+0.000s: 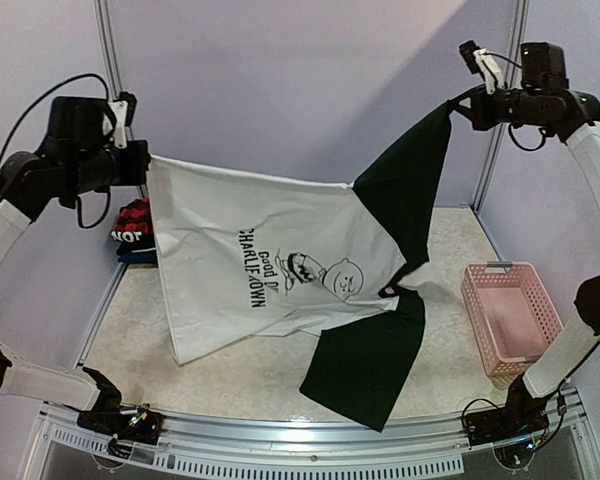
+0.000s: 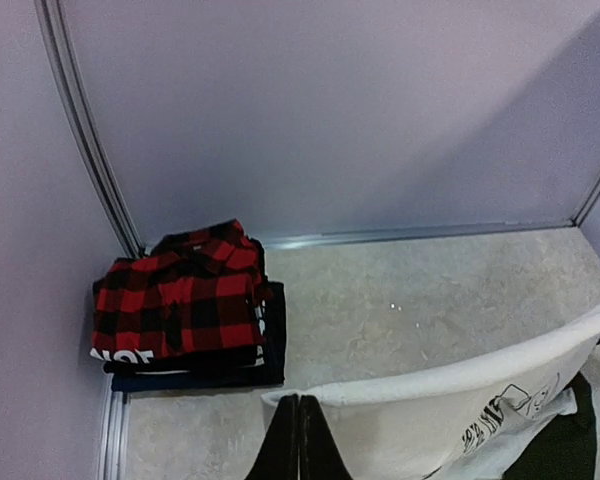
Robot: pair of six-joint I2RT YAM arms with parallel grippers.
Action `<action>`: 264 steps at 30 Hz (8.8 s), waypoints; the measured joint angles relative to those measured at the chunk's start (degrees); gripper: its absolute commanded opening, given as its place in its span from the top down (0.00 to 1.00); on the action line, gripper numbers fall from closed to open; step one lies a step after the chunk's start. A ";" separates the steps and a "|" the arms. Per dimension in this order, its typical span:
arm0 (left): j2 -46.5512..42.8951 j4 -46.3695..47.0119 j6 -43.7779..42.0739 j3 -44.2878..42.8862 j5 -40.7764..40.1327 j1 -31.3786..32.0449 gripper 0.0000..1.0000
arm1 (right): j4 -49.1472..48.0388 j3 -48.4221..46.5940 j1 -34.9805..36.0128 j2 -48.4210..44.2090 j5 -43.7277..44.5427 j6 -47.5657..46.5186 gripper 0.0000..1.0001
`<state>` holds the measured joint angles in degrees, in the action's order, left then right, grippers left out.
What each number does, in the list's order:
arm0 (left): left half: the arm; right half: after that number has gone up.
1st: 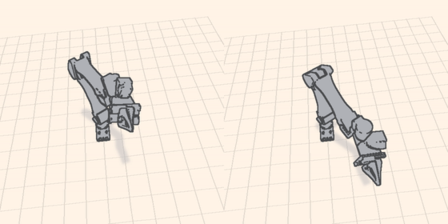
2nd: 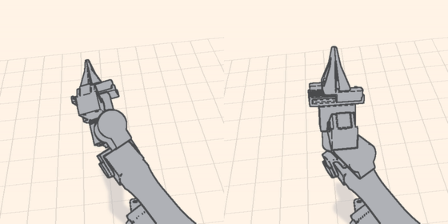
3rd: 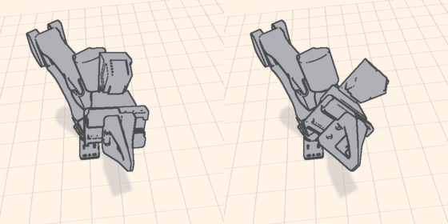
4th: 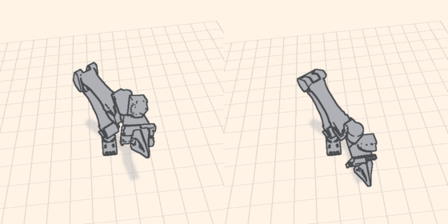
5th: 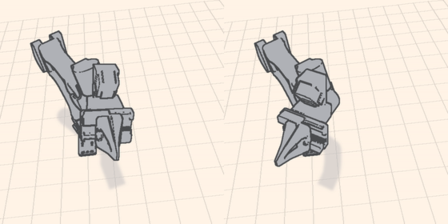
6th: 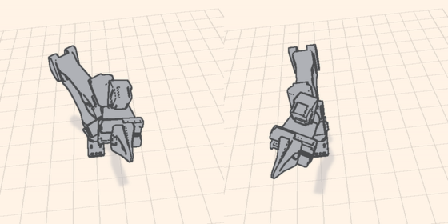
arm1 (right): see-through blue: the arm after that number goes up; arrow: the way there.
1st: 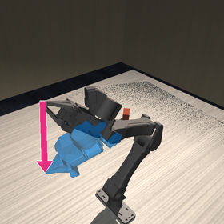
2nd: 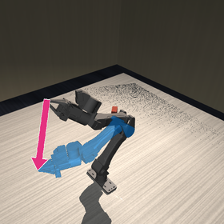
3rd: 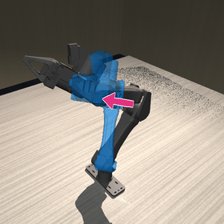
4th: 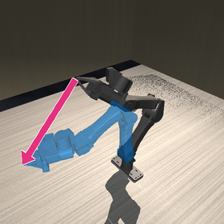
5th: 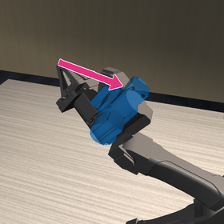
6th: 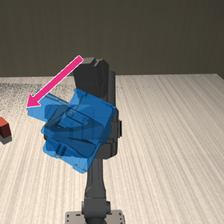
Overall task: Fold and stack the mixed laundry pile
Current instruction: Flatten out the crumpled T-shirt at the center of the board, then fold the flattened T-shirt at the center of the board.
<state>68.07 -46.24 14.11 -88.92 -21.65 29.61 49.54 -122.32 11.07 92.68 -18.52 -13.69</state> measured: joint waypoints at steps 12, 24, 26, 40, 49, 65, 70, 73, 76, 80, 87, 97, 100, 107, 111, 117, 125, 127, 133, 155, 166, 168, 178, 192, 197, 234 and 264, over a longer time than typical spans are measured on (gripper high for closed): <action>-7.91 -6.58 -3.45 -17.00 -1.27 3.21 1.00 | 2.36 -4.42 0.00 -15.43 -5.75 -5.86 1.00; -9.44 -14.01 -8.13 -33.00 2.78 5.29 1.00 | -0.66 -12.28 0.00 -26.62 -12.72 -6.16 1.00; -9.81 -14.56 -8.50 -34.62 4.28 5.38 1.00 | -2.16 -15.39 0.00 -27.28 -13.60 -5.33 1.00; -8.44 -14.23 -13.57 -40.87 3.72 5.57 1.00 | -14.32 -22.47 -1.46 -23.82 -12.41 -3.93 1.00; 3.45 -12.31 -18.93 -31.85 -8.26 5.64 1.00 | -15.78 -5.27 -1.49 -15.50 -0.87 -17.03 1.00; 9.97 -9.35 -20.26 -38.66 -6.73 5.46 1.00 | -15.52 -6.86 -1.62 -12.41 7.61 -20.37 1.00; 4.98 -8.83 -19.71 -38.71 -1.05 5.46 1.00 | -15.58 -7.87 -1.62 -17.77 5.66 -18.88 1.00; 1.75 -8.57 -19.45 -38.29 1.55 5.49 1.00 | -15.06 -7.89 -1.62 -21.27 3.85 -18.05 1.00; -1.90 -8.44 -19.41 -37.79 3.30 5.49 1.00 | -14.82 -7.93 -1.62 -24.26 1.92 -17.14 1.00; -4.83 -8.44 -19.69 -38.86 5.81 5.49 1.00 | -14.88 -9.64 -1.62 -26.91 -0.15 -16.13 1.00; -6.03 -7.89 -20.79 -43.17 9.20 5.49 1.00 | -18.23 -16.79 -1.62 -27.15 -1.86 -13.70 1.00; 2.05 -4.57 -24.92 -45.31 5.16 5.49 1.00 | -23.93 -14.64 -1.62 -21.31 -0.17 -15.69 1.00; 5.16 -3.65 -26.16 -41.51 1.86 5.49 1.00 | -24.06 -9.55 -1.62 -18.91 1.77 -18.62 1.00; 10.25 -0.70 -25.29 -18.64 -1.77 4.37 1.00 | -22.56 18.29 -1.70 -16.22 5.49 -28.41 1.00; 13.92 0.55 -22.69 -6.34 -0.37 2.51 1.00 | -23.15 36.00 -1.73 -15.41 7.43 -32.57 1.00; 26.29 2.36 -19.63 -2.14 0.98 -1.40 1.00 | -25.86 44.09 -1.70 -5.53 12.02 -34.56 1.00; 37.53 3.61 -17.35 -5.25 1.05 -5.20 1.00 | -26.77 22.73 -1.53 17.46 22.45 -30.25 1.00; 39.71 3.93 -17.03 -7.39 1.11 -5.70 1.00 | -26.40 15.98 -1.44 22.45 24.76 -29.11 1.00; 44.98 4.90 -16.83 -13.31 1.49 -5.95 1.00 | -26.34 6.34 -1.33 30.91 30.29 -26.88 1.00; 68.65 5.18 -18.64 -44.89 5.95 -7.30 1.00 | -11.65 4.70 -1.31 27.85 32.79 -18.67 1.00; 73.02 5.49 -18.56 -50.95 8.24 -10.14 1.00 | -11.13 -7.54 -1.33 35.82 37.00 -16.87 1.00; 73.02 5.46 -18.60 -50.84 9.49 -10.14 1.00 | -9.55 -7.34 -1.33 36.09 36.59 -16.22 1.00; 71.78 5.01 -18.86 -42.07 15.32 -10.12 1.00 | -1.38 5.86 -0.79 28.48 28.11 -10.56 1.00; 71.17 5.75 -20.79 -41.57 17.07 -10.78 1.00 | 5.84 11.32 0.13 16.74 16.17 -1.44 1.00; 72.72 10.16 -22.23 -46.95 18.21 -10.99 1.00 | 7.54 11.34 0.13 14.84 14.71 1.01 1.00; 55.95 12.20 -31.19 -21.27 20.35 -10.99 1.00 | 12.79 26.95 -0.37 -0.11 -2.12 6.69 1.00; 43.30 16.98 -50.49 1.09 16.96 -11.74 1.00 | 8.09 49.70 0.31 -12.17 -22.75 7.80 1.00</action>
<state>111.37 -29.26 -36.38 -87.83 -4.69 17.87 57.63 -72.62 11.38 80.51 -41.28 -5.89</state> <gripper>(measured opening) 0.006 0.005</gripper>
